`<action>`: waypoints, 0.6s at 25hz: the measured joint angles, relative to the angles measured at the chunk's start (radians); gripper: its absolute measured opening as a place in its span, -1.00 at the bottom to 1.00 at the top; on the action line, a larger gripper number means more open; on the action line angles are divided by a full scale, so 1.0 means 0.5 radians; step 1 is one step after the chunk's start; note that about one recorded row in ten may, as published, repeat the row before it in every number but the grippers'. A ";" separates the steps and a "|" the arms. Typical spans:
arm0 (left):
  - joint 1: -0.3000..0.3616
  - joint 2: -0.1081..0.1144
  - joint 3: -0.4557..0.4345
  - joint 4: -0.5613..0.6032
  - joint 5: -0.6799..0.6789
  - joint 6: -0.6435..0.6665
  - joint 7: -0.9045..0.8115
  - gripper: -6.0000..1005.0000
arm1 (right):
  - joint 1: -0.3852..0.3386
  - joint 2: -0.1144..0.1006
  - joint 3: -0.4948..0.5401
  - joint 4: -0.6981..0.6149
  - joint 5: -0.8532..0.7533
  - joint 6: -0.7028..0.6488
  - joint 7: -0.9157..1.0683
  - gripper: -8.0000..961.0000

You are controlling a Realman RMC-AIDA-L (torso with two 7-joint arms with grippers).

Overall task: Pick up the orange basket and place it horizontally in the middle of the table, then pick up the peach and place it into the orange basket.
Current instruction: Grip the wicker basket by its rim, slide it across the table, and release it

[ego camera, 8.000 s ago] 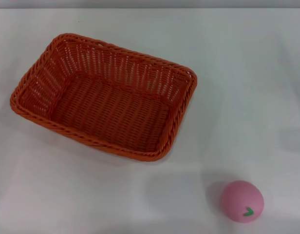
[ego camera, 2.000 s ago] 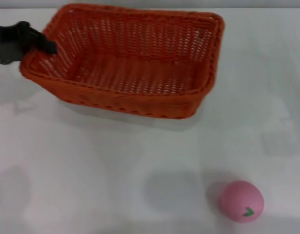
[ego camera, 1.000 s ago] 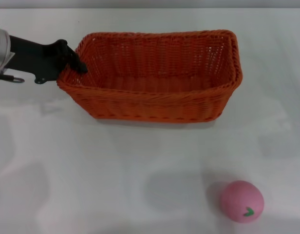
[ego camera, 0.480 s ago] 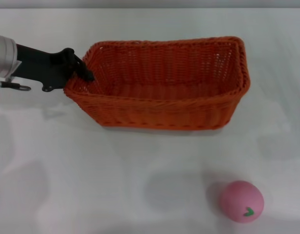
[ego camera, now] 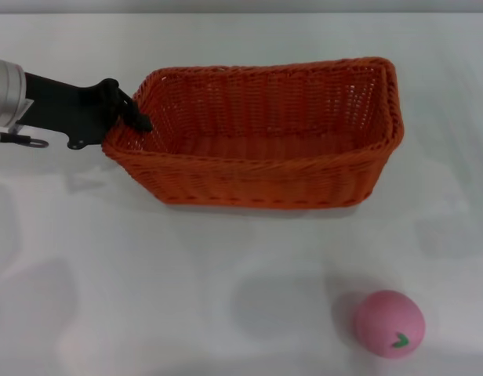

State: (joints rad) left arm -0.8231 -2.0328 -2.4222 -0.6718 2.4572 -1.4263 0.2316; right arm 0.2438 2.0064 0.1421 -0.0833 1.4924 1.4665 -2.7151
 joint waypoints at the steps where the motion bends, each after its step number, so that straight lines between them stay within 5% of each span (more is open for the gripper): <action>1: 0.000 0.002 0.000 0.000 0.000 0.001 0.000 -0.69 | -0.001 0.000 0.000 0.001 0.000 0.000 0.000 0.80; 15: -0.013 0.013 0.015 0.071 0.000 -0.008 0.013 -0.50 | 0.002 0.000 -0.001 0.002 0.000 0.002 0.000 0.80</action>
State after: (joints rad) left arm -0.8298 -2.0261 -2.4149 -0.6363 2.4572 -1.4303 0.2380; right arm 0.2450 2.0064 0.1416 -0.0822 1.4926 1.4676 -2.7151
